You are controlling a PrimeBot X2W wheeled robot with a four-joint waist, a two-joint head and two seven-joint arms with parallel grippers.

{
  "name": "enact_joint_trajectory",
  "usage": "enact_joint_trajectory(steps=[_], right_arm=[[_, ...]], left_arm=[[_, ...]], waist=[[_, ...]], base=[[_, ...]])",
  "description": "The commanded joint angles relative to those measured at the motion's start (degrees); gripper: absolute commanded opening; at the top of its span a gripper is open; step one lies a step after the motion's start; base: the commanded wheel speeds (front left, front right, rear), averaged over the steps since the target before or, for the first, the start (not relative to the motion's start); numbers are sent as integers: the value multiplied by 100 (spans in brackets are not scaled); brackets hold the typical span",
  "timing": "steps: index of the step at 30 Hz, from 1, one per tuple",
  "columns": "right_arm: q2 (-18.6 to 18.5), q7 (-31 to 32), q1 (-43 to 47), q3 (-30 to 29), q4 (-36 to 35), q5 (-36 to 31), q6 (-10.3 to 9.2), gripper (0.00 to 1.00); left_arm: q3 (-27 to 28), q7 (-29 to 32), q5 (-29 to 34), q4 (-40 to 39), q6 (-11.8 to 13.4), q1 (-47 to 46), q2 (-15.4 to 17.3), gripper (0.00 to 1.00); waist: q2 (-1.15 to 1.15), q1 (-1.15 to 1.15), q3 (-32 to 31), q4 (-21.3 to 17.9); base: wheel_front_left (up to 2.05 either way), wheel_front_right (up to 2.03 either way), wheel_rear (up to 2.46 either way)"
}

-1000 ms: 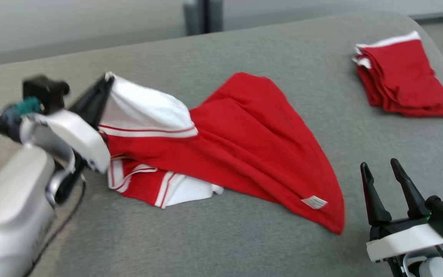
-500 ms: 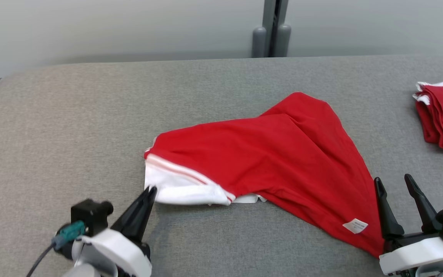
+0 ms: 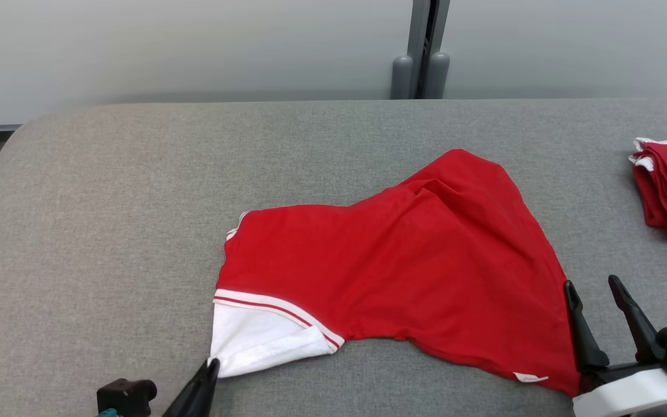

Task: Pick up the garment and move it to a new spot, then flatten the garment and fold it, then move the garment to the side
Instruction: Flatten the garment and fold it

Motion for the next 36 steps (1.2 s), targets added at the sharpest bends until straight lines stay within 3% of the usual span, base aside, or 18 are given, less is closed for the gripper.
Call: enact_joint_trajectory(steps=[1,8,18,25,36], right_arm=[[-44,-29,52,-10,30,12,1,100],[-58,-29,76,-34,37,5,1,100],[-37,-29,131,-72,33,-49,1,100],[-57,-29,208,-103,-6,-44,1,100],[13,-29,554,-42,35,-58,1,100]], left_arm=[[111,-42,23,107,-53,14,-60,100],[704,-72,365,111,-178,11,-264,100],[2644,-67,1831,-427,-314,376,-959,100],[3846,-68,2918,-757,-616,667,-1577,100],[4562,-68,3632,-626,-1008,878,-2010,100]], waist=[[0,0,-25,12],[0,0,-119,-3],[0,0,-252,-203],[0,0,-322,-486],[0,0,-545,-657]], base=[[0,0,0],[0,0,0],[0,0,0],[0,0,0],[0,0,0]])
